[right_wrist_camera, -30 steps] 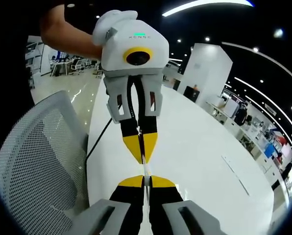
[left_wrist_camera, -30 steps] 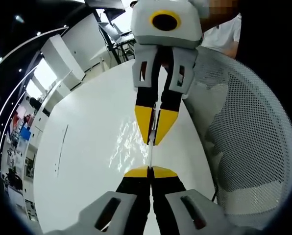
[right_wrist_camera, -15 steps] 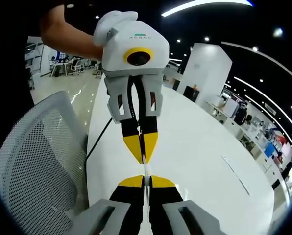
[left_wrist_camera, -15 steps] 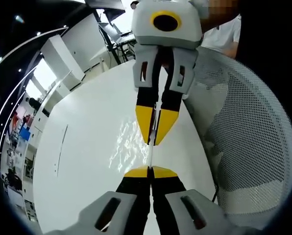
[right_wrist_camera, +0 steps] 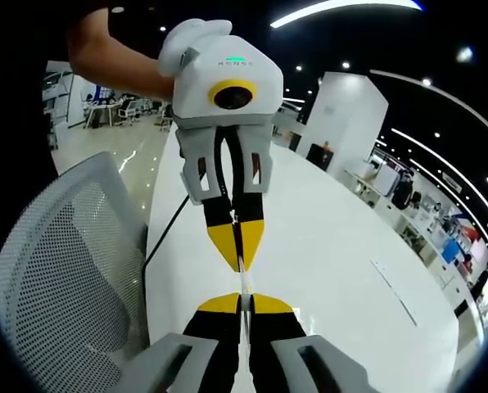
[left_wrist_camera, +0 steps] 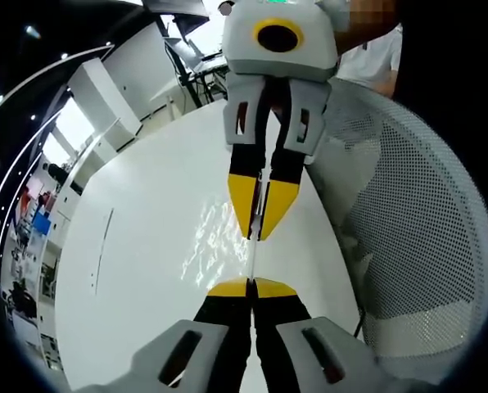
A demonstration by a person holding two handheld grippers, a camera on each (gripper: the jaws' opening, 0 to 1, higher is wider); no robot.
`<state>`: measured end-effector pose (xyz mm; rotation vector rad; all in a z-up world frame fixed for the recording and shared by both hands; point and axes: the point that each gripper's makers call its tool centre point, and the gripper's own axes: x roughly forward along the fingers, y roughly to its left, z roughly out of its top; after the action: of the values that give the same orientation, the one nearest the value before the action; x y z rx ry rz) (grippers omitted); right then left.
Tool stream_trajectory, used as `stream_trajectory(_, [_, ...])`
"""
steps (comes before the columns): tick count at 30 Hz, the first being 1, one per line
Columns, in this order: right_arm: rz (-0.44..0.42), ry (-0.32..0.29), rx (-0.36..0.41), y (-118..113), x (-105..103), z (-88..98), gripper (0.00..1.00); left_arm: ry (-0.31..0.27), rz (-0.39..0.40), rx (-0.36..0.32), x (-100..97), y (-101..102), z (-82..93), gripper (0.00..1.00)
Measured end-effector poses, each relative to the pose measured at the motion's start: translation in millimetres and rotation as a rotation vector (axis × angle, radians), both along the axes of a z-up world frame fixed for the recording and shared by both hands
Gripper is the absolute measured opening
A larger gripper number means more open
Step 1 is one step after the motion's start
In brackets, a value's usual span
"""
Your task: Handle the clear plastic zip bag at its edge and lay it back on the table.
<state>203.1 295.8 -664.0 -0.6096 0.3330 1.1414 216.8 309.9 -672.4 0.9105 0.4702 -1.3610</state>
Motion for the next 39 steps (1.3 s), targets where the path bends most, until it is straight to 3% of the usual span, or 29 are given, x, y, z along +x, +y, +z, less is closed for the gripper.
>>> stream_trajectory(39, [-0.003,-0.001,0.007,-1.9,-1.1,2.2,0.0,0.004,0.017,-0.001,0.4,5.0,3.1,0.0])
